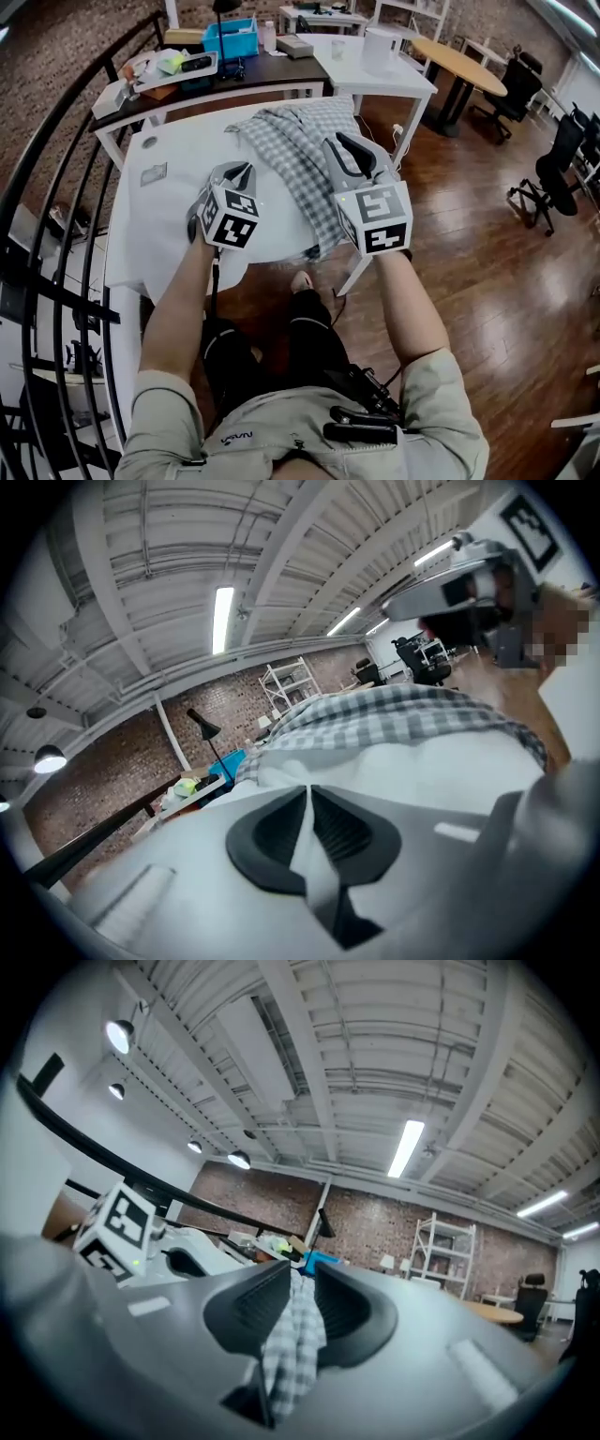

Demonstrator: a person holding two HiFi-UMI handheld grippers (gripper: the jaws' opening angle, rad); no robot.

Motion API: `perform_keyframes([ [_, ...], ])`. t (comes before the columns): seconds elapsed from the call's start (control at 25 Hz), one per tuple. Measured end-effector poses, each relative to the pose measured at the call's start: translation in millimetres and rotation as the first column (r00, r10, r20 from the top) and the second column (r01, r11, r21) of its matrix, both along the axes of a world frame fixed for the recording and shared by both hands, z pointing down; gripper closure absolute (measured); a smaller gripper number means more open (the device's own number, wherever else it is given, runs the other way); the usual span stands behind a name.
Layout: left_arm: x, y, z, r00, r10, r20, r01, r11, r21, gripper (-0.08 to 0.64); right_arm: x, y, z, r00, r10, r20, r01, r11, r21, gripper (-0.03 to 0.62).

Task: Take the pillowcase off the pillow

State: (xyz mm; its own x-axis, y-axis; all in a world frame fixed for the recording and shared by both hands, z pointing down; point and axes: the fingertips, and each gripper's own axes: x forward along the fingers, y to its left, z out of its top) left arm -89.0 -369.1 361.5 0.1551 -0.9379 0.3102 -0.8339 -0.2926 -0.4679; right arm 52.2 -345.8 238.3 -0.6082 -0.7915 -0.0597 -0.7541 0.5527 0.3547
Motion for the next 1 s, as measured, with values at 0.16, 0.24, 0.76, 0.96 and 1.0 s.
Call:
perform_keyframes([
  [0.16,6,30,-6,0.999,0.022,-0.038,-0.018,0.994,0.107,0.543,-32,-43,-1,0.996,0.001,-0.088,-0.006,0.998,-0.062,0.452],
  [0.24,9,45,-10,0.998,0.040,-0.050,-0.031,0.986,0.162,0.543,-44,-64,6,0.989,0.024,-0.147,-0.039,0.994,-0.097,0.441],
  [0.76,3,111,-69,0.987,0.134,-0.092,-0.085,0.909,0.408,0.548,-52,-140,15,0.907,0.140,-0.398,-0.196,0.975,-0.105,0.581],
  [0.96,-9,119,-87,0.970,0.167,-0.177,-0.081,0.908,0.411,0.548,-9,-173,7,0.901,0.280,-0.330,-0.330,0.938,-0.105,0.583],
  [1.0,-10,120,-89,0.966,0.169,-0.196,-0.077,0.910,0.409,0.548,-1,-179,9,0.895,0.305,-0.325,-0.354,0.930,-0.104,0.583],
])
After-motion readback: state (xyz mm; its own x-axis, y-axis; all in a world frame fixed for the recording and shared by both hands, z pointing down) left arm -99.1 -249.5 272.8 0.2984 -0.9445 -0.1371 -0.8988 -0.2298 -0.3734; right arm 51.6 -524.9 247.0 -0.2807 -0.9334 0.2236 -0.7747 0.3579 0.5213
